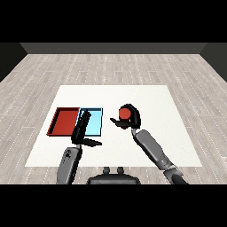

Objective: Pick the red can and put it in the red box

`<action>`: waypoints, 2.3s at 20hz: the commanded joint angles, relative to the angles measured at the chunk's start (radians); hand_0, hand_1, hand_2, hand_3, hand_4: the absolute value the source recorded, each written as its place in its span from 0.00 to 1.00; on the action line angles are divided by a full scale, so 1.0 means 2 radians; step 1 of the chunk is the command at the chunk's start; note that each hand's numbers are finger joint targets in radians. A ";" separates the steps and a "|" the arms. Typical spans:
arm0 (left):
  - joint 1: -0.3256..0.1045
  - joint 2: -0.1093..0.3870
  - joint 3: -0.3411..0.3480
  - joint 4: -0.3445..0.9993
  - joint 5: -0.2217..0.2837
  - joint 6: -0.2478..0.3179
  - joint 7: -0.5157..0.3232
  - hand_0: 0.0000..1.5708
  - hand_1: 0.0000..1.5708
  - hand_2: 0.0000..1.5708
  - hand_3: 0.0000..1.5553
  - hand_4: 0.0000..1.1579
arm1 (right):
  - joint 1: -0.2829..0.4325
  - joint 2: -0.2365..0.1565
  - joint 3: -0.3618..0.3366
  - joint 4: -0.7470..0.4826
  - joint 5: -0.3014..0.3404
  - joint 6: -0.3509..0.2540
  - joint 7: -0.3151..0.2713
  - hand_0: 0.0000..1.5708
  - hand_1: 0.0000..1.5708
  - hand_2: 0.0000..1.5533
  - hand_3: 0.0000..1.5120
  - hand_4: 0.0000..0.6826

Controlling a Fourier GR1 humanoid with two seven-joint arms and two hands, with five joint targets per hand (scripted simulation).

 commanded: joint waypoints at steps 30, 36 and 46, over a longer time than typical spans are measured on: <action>-0.083 -0.003 -0.180 0.130 0.083 0.112 0.015 0.00 0.00 0.00 0.00 0.00 | 0.055 0.084 -0.057 -0.105 0.142 0.091 0.021 1.00 1.00 0.95 0.94 0.95; -0.126 -0.003 -0.200 0.140 0.116 0.134 0.040 0.00 0.00 0.00 0.00 0.00 | 0.065 0.075 -0.081 -0.143 0.147 0.128 0.038 1.00 1.00 0.95 0.93 0.93; -0.130 -0.003 -0.191 0.145 0.124 0.107 0.027 0.00 0.00 0.00 0.00 0.00 | 0.019 0.084 0.018 -0.102 0.119 0.027 0.015 1.00 1.00 0.95 0.93 0.96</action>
